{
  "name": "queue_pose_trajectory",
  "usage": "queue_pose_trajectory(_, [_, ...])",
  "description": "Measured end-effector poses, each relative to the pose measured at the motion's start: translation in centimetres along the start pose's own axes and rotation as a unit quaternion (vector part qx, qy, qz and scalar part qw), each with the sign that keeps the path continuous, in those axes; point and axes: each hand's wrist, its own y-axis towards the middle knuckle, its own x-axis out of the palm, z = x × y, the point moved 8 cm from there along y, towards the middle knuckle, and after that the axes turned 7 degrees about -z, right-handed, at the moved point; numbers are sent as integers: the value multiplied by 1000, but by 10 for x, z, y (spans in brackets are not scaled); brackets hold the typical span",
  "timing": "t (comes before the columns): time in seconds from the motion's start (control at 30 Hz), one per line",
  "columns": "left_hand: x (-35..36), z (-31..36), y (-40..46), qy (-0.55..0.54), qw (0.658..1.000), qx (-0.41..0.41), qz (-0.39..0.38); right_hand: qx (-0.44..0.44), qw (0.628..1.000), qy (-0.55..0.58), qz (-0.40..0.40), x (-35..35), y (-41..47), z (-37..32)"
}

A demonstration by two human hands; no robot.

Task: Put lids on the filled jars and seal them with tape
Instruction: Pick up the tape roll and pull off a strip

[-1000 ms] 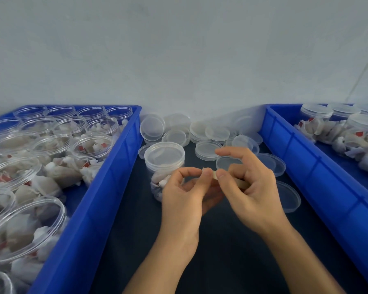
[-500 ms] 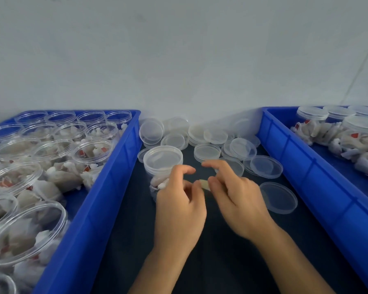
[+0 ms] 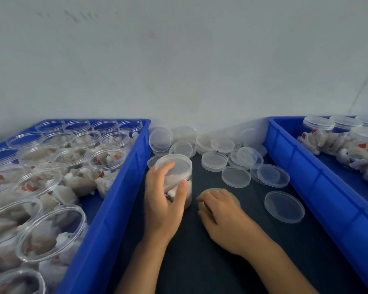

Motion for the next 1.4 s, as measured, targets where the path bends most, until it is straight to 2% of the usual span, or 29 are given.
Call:
queue_pose_trajectory(0.13, [-2, -3, 3, 2, 1000, 26, 8, -27, 996, -13, 80, -18, 3, -9])
queue_pose_trajectory(0.23, [-2, -7, 5, -16, 1000, 26, -5, -28, 983, 105, 150, -44, 10, -14])
queue_pose_trajectory(0.33, [0, -12, 9, -41, 999, -1, -22, -42, 967, 232, 99, -47, 31, -26])
queue_pose_trajectory(0.4, [1, -13, 10, -45, 998, 11, -29, -48, 962, 261, 64, -47, 43, -35])
queue_pose_trajectory(0.5, [3, -13, 9, -37, 998, 26, -47, -43, 970, 236, 41, -48, 55, -42])
queue_pose_trajectory(0.6, [3, -14, 9, -45, 997, 15, -55, -29, 980, 188, 49, -53, 60, -40])
queue_pose_trajectory(0.8, [3, -12, 7, -26, 998, 13, -48, 11, 990, 139, 14, -52, 68, -35])
queue_pose_trajectory(0.97, [5, -19, 7, -44, 997, -31, -48, 24, 994, 104, 7, -60, 69, -39])
queue_pose_trajectory(1.13, [8, -29, 6, -41, 995, -65, -68, 38, 997, 62, -41, -59, 66, -53])
queue_pose_trajectory(1.23, [10, -30, 6, -45, 993, -98, -54, 42, 997, 52, -40, -64, 65, -58])
queue_pose_trajectory(1.4, [10, -2, 13, -52, 997, -64, -7, 24, 999, 35, -17, -93, 61, -65])
